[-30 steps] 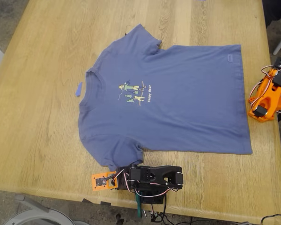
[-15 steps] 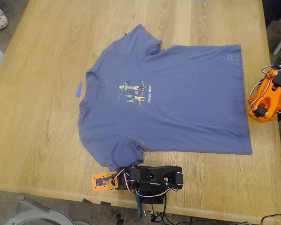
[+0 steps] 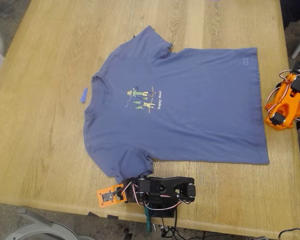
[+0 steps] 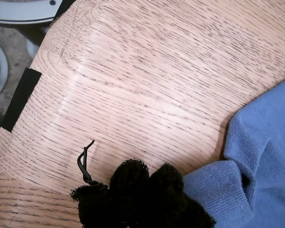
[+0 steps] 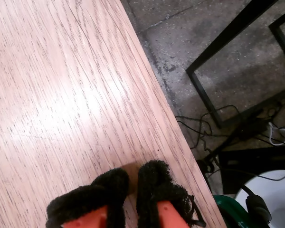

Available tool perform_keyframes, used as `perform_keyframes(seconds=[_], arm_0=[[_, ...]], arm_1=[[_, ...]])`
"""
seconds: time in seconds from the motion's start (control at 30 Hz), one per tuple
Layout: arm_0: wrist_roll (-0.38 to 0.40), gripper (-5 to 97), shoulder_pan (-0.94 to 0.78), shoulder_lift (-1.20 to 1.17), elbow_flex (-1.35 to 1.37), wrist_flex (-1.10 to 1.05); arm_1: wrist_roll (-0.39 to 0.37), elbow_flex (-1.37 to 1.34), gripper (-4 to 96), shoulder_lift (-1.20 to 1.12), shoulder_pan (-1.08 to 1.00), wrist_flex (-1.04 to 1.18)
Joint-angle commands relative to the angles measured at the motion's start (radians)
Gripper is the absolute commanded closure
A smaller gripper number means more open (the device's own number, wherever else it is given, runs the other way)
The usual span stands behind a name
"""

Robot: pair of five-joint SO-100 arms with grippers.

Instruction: Fold a T-shirt

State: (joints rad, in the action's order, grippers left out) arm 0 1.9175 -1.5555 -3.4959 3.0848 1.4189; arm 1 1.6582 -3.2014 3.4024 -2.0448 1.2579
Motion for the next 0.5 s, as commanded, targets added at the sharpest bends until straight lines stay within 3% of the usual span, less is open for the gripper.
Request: perform_keyframes(seconds=[0.0, 0.07, 0.13, 0.23, 0.33, 0.47], arm_0=[[0.006, 92, 0.015, -0.112, -0.018, 0.009], [-0.003, 92, 0.037, -0.112, -0.018, 0.009], [0.091, 92, 0.061, -0.112, -0.018, -0.002], [0.071, 92, 0.043, -0.114, -0.018, -0.072], [0.044, 87, 0.012, -0.114, -0.018, -0.189], [0.103, 60, 0.032, -0.115, -0.025, -0.420]], arm_1=[[0.018, -0.067, 78.8, 0.002, -0.074, -0.002], [0.084, -0.066, 78.1, 0.003, -0.075, -0.017], [0.095, -0.049, 76.6, 0.003, -0.083, -0.023], [0.086, 0.017, 73.0, 0.005, -0.063, -0.021], [-0.023, 0.110, 69.2, 0.005, -0.002, -0.025], [-0.235, 0.253, 64.3, 0.003, 0.097, 0.003]])
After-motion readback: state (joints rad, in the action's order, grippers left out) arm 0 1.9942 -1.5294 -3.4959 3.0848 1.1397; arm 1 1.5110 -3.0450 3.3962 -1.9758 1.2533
